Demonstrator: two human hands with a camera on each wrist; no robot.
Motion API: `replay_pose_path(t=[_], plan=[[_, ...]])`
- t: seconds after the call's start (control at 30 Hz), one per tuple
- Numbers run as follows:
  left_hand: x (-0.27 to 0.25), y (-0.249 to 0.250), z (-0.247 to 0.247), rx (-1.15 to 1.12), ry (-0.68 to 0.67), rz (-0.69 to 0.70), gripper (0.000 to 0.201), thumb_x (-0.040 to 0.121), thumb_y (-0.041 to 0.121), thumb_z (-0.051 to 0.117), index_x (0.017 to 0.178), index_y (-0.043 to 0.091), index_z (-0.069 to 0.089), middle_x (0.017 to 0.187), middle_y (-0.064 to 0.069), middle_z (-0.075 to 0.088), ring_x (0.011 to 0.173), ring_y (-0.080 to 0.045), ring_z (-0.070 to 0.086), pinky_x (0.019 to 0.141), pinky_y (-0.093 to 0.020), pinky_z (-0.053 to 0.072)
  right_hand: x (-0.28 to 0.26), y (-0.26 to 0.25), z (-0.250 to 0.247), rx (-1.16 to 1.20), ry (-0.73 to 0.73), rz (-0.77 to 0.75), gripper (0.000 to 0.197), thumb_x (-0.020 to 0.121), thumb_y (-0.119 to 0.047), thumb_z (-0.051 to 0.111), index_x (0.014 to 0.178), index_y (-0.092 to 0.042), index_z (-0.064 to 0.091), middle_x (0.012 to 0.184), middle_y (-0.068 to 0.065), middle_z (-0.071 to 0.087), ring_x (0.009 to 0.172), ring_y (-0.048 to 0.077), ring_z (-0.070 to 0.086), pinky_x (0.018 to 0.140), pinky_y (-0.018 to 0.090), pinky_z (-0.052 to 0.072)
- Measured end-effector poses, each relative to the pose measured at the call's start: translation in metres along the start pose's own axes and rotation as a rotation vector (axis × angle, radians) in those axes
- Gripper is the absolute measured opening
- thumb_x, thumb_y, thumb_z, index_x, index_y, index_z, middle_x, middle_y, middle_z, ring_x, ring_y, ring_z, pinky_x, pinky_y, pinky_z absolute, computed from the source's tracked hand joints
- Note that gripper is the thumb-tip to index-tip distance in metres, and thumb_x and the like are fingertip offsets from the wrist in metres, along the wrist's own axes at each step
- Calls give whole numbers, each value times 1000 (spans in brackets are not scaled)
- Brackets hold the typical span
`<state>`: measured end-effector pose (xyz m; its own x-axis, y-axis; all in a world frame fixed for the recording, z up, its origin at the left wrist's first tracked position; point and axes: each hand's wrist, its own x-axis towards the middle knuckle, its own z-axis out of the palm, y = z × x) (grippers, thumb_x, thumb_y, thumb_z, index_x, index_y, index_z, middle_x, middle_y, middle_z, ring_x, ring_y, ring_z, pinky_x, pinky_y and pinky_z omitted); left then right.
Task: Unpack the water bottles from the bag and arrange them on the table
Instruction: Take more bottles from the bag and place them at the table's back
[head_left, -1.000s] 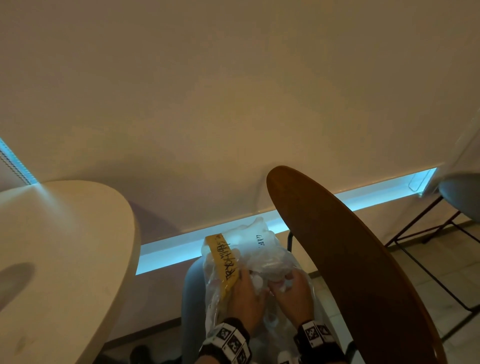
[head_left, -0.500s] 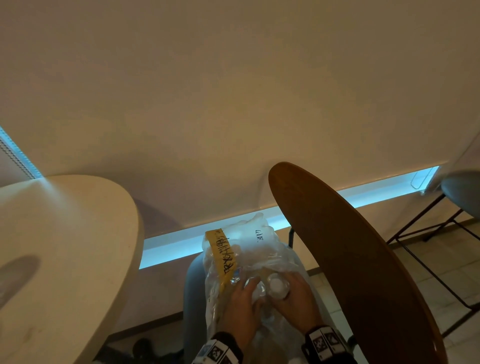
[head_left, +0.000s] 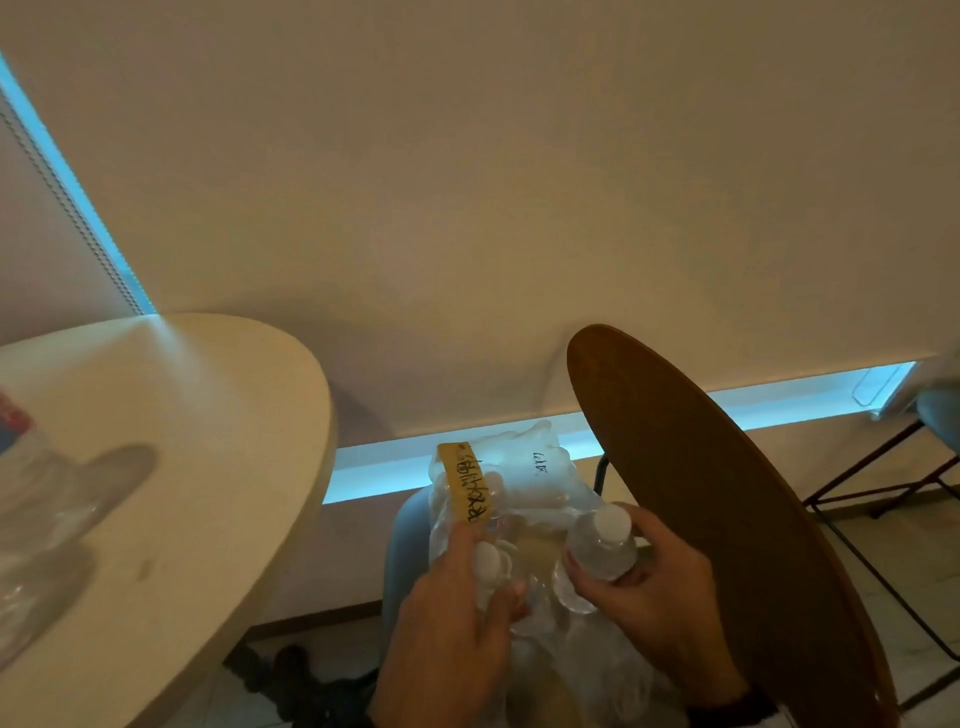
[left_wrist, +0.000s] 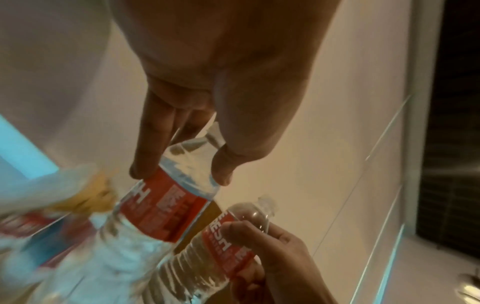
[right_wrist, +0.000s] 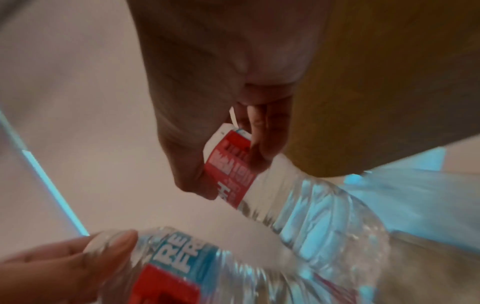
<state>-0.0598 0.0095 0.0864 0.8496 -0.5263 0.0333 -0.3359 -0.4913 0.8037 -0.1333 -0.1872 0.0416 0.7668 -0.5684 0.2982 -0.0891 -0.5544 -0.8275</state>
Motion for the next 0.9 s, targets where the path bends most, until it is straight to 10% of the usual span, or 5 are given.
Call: replay_pose_path(t=[0.23,0.4,0.53,0.9], plan=[[-42,69,-90,53,238,86,33,84,47,69,106,40,44,89,19,67,78,-3,68,71,-33,60,27,-121,-31,165,-6,-316,61,64,-53,83,117,-37,58,105,-41,65,81,-7,72,62,12,59],[-65,105,-151,79,423,94,34,77,57,60,101,36,48,87,18,67,71,-5,65,62,-27,57,54,-187,-22,313,-68,-443,61,67,-32,88,122,-21,64,112,-3,75,82,11,78,66,35,65],[-75,118,-190,113,559,68,36,74,63,55,102,41,48,92,22,64,72,-6,65,61,-20,52,68,-241,0,400,-134,-508,62,63,-48,78,121,-32,62,104,-18,72,74,6,76,52,16,57],[-75,102,-247,473,670,-141,39,89,52,59,121,34,46,114,10,63,86,-6,51,74,-24,44,94,-293,113,383,-396,-577,49,70,-46,84,113,-37,62,103,-10,74,65,6,65,56,23,55]])
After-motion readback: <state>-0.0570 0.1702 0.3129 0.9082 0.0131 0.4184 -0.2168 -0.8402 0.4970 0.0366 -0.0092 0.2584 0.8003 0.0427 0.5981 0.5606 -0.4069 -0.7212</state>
